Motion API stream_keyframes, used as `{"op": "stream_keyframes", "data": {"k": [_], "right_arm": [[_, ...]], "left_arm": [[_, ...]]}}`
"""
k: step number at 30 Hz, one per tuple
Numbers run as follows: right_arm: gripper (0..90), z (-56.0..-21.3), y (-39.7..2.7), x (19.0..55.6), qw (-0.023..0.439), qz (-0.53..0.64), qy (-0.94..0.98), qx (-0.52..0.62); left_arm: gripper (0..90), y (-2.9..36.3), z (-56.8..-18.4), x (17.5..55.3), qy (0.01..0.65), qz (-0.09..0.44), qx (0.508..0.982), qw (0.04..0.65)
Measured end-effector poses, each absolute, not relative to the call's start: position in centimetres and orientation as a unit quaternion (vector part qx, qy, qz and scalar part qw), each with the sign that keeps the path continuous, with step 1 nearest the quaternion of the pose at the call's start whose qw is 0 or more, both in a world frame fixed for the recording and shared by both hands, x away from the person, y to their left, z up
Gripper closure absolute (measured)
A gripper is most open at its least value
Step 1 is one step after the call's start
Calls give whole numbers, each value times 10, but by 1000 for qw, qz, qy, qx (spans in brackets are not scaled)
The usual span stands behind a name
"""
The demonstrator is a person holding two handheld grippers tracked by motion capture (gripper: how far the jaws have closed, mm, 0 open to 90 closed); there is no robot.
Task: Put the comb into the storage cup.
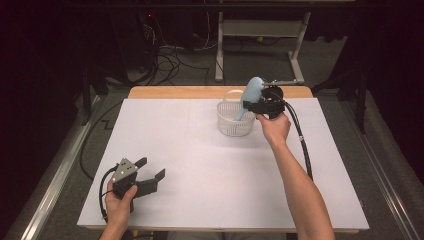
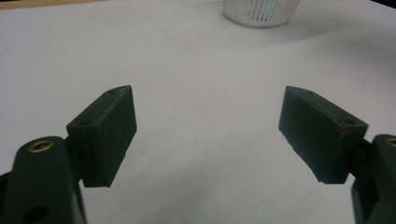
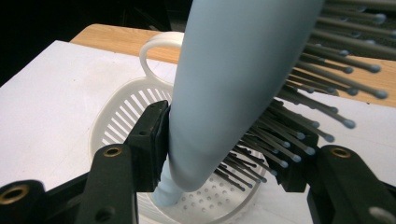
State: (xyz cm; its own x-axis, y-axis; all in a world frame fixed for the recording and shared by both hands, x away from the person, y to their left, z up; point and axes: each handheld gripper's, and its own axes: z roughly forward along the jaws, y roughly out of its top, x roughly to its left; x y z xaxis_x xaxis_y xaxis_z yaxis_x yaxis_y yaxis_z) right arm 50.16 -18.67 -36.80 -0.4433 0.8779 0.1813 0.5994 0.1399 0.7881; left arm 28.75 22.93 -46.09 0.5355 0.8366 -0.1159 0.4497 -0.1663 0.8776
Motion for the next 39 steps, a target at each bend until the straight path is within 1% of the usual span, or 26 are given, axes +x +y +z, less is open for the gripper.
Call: {"op": "stream_keyframes", "data": {"k": [8,19,39], "right_arm": [[433,-371,-193,503,161,425,733,506],[423,-374,-196,503,162,430,730,506],[379,-377,-203,503,149,422,732,514]], "left_arm": [[201,230,-461,288,438,203,736,475],[201,229,-461,288,437,200,738,474],[201,228,-462,288,436,198,740,474]]}}
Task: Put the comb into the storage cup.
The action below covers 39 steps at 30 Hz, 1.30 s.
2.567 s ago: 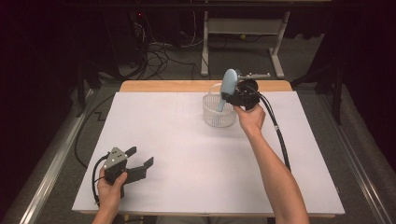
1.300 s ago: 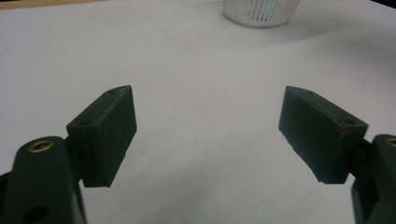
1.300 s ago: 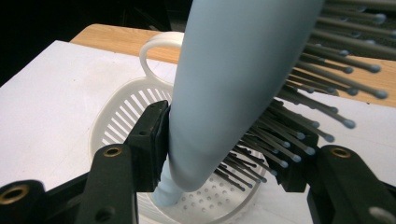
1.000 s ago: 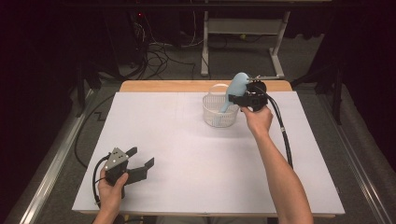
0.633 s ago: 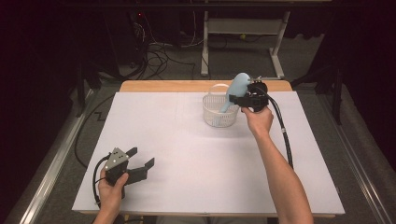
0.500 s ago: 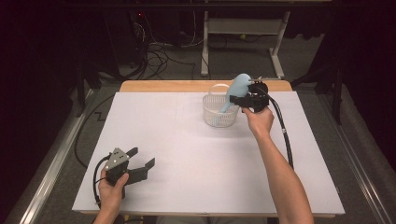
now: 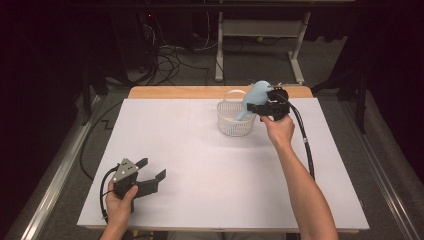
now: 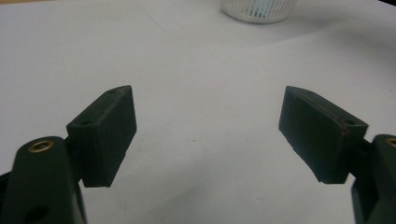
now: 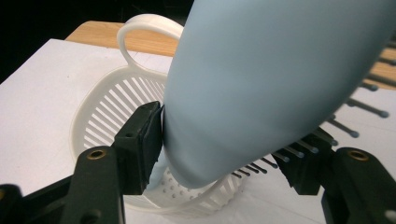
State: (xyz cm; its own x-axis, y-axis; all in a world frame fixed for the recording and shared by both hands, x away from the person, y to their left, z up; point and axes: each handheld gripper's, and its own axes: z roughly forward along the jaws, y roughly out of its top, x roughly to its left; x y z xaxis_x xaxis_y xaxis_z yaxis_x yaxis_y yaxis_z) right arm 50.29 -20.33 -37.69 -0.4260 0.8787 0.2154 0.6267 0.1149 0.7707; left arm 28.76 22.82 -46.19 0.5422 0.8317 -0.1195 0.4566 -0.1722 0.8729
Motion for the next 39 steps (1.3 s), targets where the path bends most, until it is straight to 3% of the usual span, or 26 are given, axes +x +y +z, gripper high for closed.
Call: {"op": "stream_keyframes", "data": {"k": [39], "right_arm": [[338,-359,-229,476,179,439,728,495]], "left_arm": [[197,232,-465,290,451,192,730,476]]}}
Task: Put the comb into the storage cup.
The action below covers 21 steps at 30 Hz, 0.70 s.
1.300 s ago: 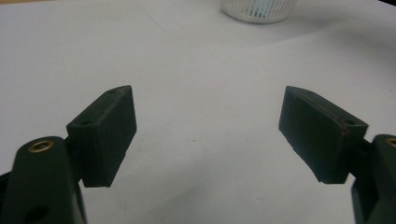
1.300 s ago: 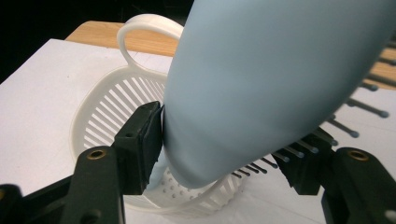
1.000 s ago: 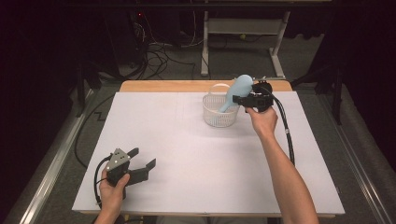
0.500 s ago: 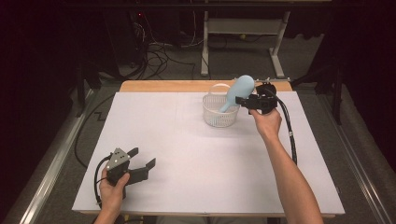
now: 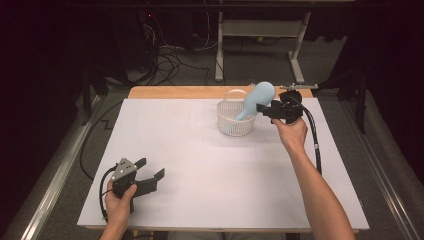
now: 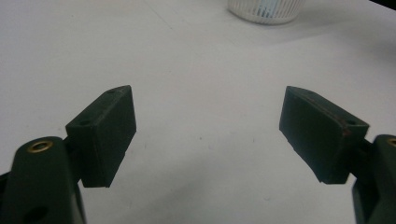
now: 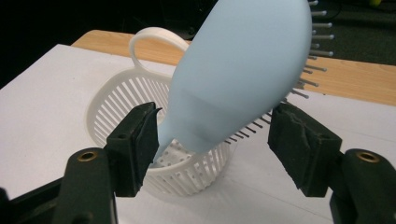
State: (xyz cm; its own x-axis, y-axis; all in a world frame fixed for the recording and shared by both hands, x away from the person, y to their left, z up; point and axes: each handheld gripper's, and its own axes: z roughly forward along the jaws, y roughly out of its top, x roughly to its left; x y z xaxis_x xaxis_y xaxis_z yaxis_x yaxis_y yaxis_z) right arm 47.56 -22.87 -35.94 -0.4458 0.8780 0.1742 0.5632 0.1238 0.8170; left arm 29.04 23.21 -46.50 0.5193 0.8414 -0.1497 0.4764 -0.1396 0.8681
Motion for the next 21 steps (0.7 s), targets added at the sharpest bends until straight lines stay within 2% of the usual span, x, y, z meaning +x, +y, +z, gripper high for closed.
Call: {"op": "stream_keyframes", "data": {"k": [21], "right_arm": [[339,-355,-243,449,203,454,728,471]], "left_arm": [[197,233,-464,291,453,195,728,476]]}}
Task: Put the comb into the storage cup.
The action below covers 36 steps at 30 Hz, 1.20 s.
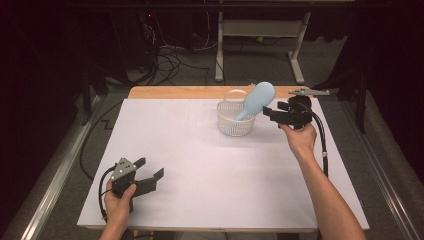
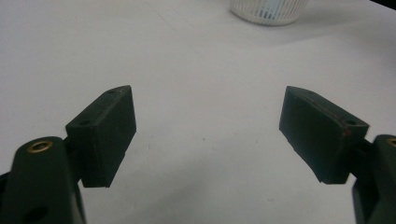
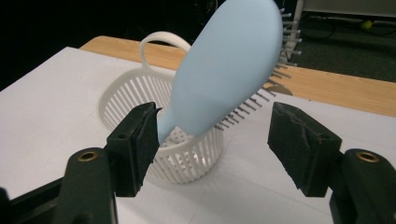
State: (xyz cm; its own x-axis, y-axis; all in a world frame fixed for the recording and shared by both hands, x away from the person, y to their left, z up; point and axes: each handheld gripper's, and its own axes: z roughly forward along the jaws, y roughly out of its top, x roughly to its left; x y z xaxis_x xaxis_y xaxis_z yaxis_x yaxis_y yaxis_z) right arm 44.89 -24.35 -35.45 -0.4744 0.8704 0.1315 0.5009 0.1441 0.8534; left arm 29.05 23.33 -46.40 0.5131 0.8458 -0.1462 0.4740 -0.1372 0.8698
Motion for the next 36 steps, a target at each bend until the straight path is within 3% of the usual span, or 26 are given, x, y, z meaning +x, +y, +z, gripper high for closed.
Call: {"op": "stream_keyframes", "data": {"k": [36], "right_arm": [[286,-361,-282,403,230,482,719,445]], "left_arm": [[195,233,-464,289,461,196,725,474]]}}
